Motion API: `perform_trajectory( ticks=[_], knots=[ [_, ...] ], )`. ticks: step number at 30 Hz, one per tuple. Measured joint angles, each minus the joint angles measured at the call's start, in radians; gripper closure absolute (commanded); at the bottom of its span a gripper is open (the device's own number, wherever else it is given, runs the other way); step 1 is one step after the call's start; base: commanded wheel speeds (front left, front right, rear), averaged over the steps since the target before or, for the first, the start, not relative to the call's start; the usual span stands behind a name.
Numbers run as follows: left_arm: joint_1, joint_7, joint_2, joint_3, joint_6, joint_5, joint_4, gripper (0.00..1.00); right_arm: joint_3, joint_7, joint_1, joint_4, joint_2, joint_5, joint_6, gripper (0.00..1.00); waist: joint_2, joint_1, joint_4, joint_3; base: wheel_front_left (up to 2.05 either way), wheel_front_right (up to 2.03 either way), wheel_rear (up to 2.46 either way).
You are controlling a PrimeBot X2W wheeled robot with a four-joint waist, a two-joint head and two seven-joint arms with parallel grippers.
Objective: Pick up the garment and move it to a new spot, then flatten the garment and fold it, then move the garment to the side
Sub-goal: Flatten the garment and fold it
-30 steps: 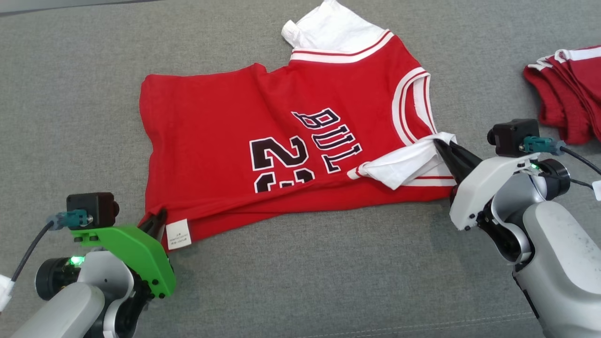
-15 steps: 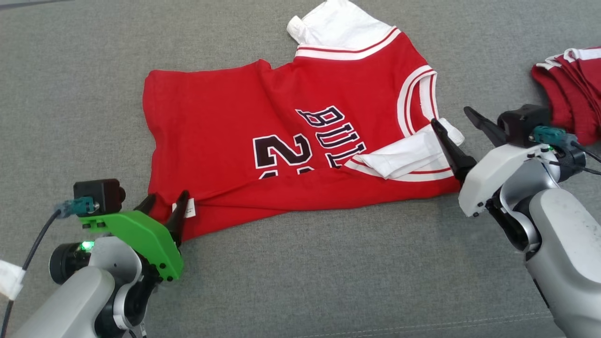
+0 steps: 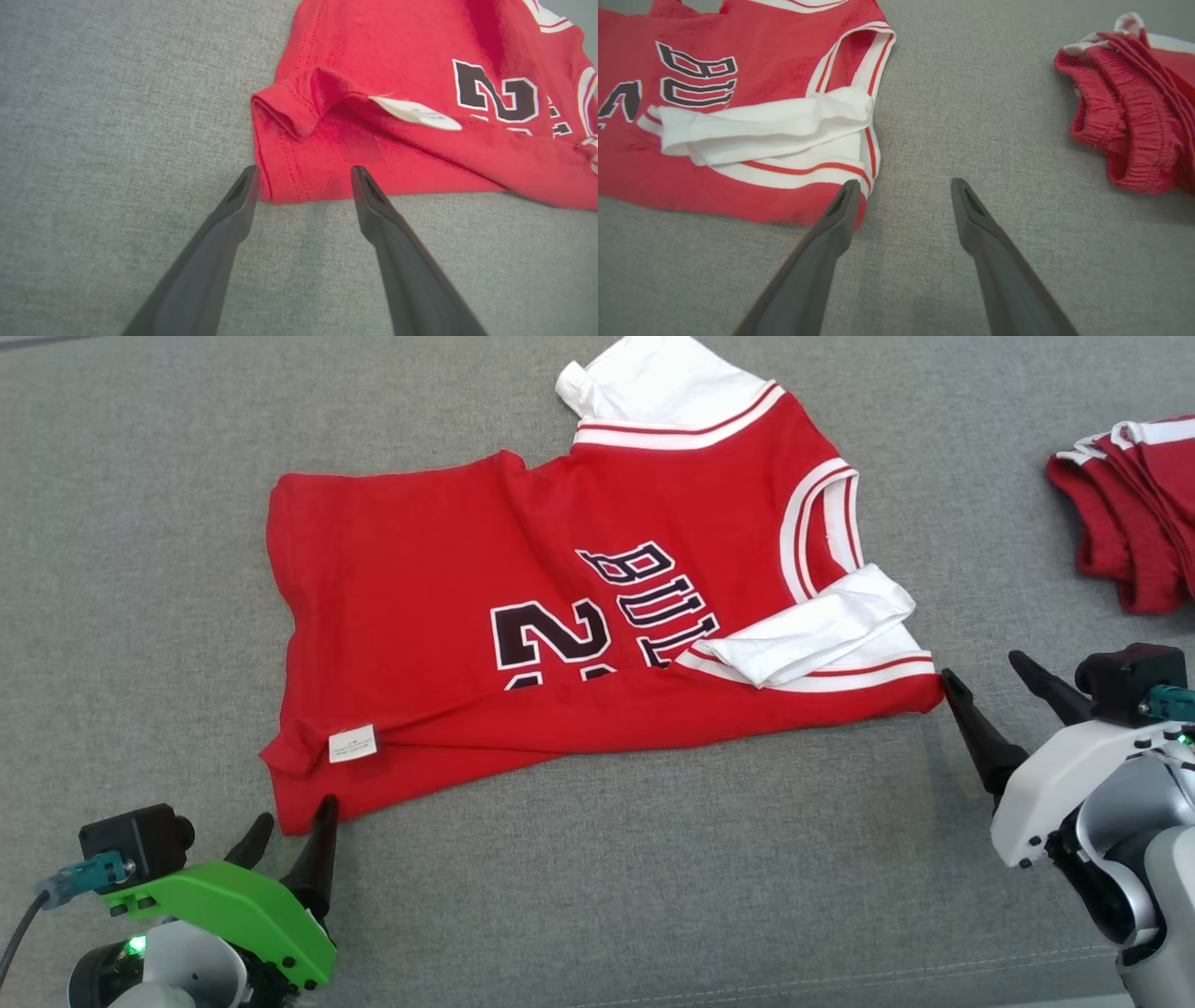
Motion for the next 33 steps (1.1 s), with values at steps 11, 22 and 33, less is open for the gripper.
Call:
perform_trajectory(
  ticks=[11,22,33],
  knots=[
    [-0.052,0.031,-0.021,-0.024,-0.032,-0.001,0.043,0.00,0.053,0.063,-0.006,0.022,0.050,0.029,0.000,0.00,0.0000,0.0000,0.014,0.059,0.00,0.00,0.00],
    [-0.084,0.065,-0.045,-0.042,-0.109,-0.042,0.080,0.69,0.069,0.082,-0.033,0.033,0.031,0.064,0.000,0.71,0.0000,0.0001,0.017,0.063,0.00,0.00,0.00],
    [-0.059,0.150,0.071,-0.021,-0.211,-0.110,-0.004,1.00,0.030,0.139,-0.065,0.030,-0.018,0.175,0.000,1.00,0.0000,0.0001,0.010,0.024,0.00,0.00,0.00]
  ],
)
